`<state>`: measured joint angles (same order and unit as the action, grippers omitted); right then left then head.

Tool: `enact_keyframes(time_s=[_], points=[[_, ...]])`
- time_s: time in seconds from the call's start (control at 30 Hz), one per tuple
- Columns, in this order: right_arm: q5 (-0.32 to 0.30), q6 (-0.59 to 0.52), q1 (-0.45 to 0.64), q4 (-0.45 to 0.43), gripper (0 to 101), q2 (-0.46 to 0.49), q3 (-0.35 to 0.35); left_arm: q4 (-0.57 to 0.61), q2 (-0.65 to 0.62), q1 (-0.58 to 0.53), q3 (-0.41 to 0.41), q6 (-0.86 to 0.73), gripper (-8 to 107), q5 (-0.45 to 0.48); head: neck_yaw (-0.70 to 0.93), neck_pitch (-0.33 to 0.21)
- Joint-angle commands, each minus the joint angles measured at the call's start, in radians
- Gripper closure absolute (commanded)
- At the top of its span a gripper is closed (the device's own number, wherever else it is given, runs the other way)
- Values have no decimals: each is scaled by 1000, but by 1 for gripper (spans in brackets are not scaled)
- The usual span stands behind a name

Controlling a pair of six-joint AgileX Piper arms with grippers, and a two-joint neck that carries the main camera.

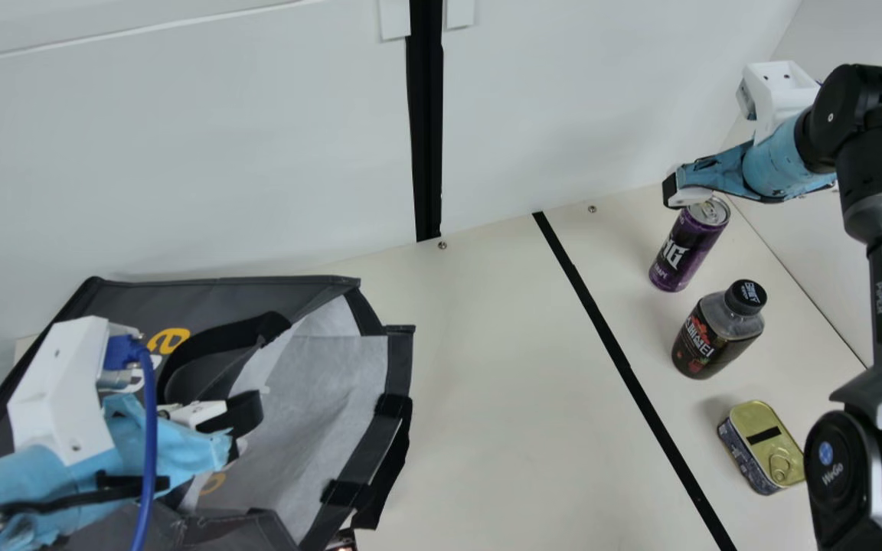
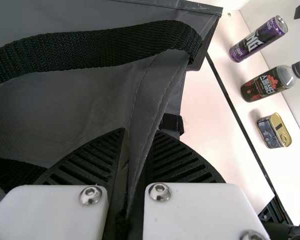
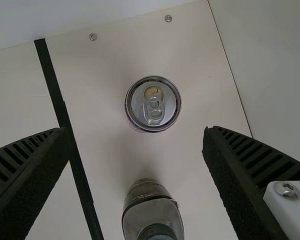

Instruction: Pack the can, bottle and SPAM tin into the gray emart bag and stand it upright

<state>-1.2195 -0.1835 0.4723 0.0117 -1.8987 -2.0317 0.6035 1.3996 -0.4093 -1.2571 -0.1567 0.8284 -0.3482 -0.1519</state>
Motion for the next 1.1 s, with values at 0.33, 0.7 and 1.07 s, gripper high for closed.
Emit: enact_keyframes(time_s=[0.33,0.7,1.07], points=[[-1,-8,14,-12,6,-100,-55,0,0,0,0,0,107,0,-1,-23],[-1,-21,18,-26,6,-184,-101,0,0,0,0,0,107,0,-1,-23],[-1,-26,15,-36,6,-254,-138,0,0,0,0,0,107,0,-1,-23]])
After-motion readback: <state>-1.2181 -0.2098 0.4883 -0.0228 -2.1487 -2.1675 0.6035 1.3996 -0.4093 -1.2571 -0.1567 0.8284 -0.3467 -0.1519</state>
